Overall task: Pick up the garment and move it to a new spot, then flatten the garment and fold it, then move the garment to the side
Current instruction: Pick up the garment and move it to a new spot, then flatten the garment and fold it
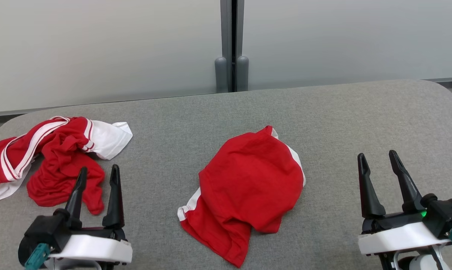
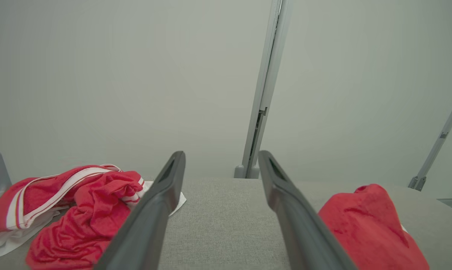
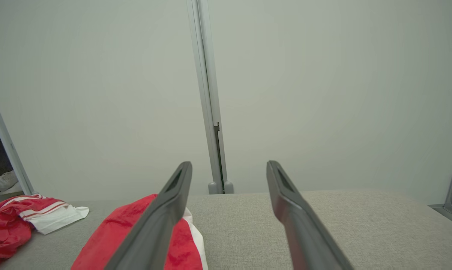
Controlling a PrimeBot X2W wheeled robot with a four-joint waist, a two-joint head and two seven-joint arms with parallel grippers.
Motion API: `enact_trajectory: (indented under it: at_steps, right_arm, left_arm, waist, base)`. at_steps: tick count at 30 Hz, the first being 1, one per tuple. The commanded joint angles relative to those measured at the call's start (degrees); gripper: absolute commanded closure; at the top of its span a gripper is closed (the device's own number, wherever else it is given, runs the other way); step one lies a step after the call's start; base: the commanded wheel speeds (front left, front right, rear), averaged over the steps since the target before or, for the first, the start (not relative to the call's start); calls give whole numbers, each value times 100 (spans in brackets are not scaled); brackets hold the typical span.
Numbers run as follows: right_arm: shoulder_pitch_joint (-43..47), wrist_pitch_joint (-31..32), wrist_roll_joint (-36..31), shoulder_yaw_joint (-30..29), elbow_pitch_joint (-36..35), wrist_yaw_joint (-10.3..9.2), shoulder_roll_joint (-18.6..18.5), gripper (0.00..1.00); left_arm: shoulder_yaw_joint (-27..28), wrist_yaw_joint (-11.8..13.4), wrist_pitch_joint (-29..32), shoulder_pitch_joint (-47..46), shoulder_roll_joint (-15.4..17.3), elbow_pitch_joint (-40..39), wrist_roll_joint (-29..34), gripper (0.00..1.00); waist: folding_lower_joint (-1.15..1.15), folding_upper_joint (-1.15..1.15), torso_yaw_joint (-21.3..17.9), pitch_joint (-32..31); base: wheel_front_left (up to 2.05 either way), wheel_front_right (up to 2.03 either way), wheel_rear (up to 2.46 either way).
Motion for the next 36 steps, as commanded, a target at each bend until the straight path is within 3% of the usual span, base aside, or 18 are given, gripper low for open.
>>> enact_trajectory:
  at_steps: [1,25,30,36]
  right_arm:
    - [76,-1,8,-35,-23,11,-11,0]
    - [3,-1,119,270,307,11,-117,0]
    - [-16,-1,223,767,580,11,-255,0]
    - [-167,250,660,1872,1132,11,-458,0]
  left_arm:
    - [99,-59,-25,148,-61,-72,91,0]
    - [567,-588,-26,358,-608,67,601,0]
    - [583,-645,-21,370,-660,87,626,0]
    - [579,-684,-21,354,-721,159,611,0]
  waist:
    - [0,0,7,-2]
    - [0,0,181,-82]
    - [0,0,363,-85]
    - [0,0,746,-98]
  base:
    - [0,0,0]
    - [0,0,0]
    - [0,0,0]
    - [0,0,0]
